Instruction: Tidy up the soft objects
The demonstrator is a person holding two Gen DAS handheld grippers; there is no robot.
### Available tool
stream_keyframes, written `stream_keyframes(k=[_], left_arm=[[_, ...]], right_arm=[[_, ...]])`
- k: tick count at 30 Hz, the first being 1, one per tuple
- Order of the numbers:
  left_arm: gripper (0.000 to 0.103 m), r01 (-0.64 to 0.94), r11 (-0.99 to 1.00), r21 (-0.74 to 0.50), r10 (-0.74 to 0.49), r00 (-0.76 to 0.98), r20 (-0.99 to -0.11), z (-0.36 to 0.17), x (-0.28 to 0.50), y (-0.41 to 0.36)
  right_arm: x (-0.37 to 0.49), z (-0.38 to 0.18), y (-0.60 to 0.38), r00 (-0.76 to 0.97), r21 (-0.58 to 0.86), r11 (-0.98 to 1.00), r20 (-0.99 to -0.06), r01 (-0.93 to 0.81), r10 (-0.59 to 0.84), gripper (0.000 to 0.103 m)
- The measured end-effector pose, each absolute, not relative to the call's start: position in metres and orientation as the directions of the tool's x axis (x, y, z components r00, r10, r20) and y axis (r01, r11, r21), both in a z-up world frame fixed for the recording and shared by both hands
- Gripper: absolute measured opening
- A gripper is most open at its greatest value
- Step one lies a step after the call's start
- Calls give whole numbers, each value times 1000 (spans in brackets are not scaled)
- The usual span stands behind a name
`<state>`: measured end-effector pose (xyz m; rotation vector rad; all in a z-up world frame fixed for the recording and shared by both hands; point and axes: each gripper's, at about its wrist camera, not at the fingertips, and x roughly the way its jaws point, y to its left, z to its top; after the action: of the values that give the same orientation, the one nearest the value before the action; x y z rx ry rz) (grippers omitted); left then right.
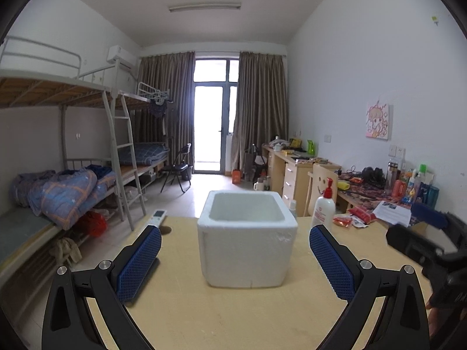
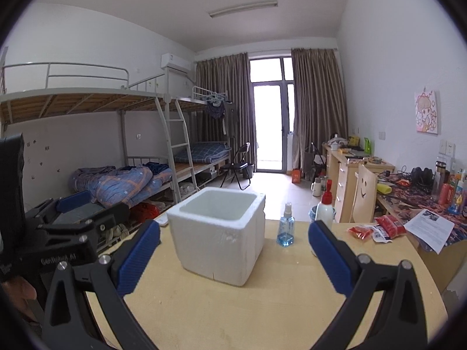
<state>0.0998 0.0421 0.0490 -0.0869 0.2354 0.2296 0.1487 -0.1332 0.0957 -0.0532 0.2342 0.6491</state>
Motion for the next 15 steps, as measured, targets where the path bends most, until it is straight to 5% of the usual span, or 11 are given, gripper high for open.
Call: stream_keyframes(k=[15], left_arm=[[102,-270,960,-71,247,940,-236,-10,66,25]], right_arm=[[112,22,-155,771,44,801,-246,-597,588,103]])
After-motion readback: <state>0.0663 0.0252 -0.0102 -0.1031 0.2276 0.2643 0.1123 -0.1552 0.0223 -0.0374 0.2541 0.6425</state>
